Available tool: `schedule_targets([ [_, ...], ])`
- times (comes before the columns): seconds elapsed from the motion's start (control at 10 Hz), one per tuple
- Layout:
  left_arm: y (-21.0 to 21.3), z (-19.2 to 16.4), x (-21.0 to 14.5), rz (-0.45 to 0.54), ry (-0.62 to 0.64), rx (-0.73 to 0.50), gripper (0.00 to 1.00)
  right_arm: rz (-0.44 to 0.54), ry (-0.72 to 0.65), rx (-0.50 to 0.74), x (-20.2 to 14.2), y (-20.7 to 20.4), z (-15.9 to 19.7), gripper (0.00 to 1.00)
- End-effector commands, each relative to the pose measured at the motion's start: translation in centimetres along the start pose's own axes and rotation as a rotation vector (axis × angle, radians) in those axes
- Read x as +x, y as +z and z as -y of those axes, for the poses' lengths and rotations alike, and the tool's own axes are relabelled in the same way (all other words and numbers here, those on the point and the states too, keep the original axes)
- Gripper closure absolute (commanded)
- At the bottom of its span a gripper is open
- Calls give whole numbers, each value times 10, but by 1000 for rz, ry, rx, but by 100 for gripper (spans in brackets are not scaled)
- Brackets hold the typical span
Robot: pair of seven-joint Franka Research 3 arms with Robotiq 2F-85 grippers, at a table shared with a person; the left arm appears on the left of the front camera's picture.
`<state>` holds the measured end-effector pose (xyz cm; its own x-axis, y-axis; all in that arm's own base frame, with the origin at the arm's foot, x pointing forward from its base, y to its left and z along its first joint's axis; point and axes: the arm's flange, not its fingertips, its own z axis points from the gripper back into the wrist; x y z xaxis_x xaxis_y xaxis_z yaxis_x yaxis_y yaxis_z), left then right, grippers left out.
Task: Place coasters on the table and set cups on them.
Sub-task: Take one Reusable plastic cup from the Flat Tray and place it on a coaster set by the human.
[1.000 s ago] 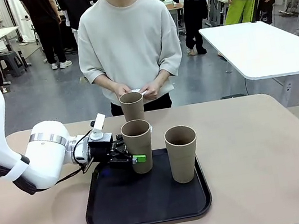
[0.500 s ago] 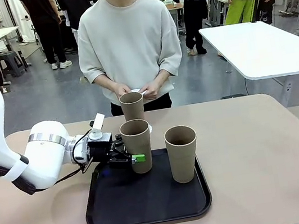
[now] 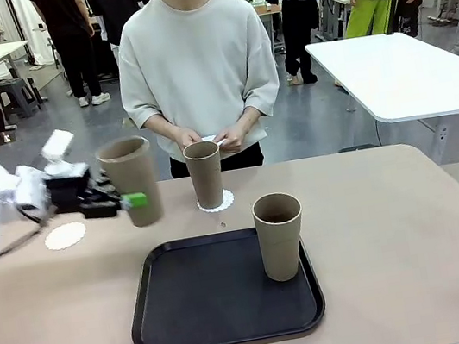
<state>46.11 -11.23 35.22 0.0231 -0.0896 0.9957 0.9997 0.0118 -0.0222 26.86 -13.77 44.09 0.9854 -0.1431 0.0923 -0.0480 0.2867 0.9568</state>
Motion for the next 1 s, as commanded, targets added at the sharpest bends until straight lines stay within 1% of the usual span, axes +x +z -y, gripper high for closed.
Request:
schedule_targets([
  [0.0, 41, -2, 26, -65, 22, 29, 68, 3, 0, 8, 1, 0, 0, 0],
  [0.1, 64, -1, 38, -89, 35, 52, 68, 3, 0, 8, 1, 0, 0, 0],
  [0.3, 87, 2, 49, -81, 27, 65, 68, 3, 0, 8, 1, 0, 0, 0],
  [0.4, 81, 16, 42, -103, -35, 78, 68, 3, 0, 8, 1, 0, 0, 0],
  [0.5, 89, -2, 46, -91, 13, 84, 68, 3, 0, 8, 1, 0, 0, 0],
  [0.8, 89, -2, 46, -91, 13, 84, 68, 3, 0, 8, 1, 0, 0, 0],
  [0.9, 89, 1, 42, -92, 11, 83, 15, 3, 0, 8, 1, 0, 0, 0],
])
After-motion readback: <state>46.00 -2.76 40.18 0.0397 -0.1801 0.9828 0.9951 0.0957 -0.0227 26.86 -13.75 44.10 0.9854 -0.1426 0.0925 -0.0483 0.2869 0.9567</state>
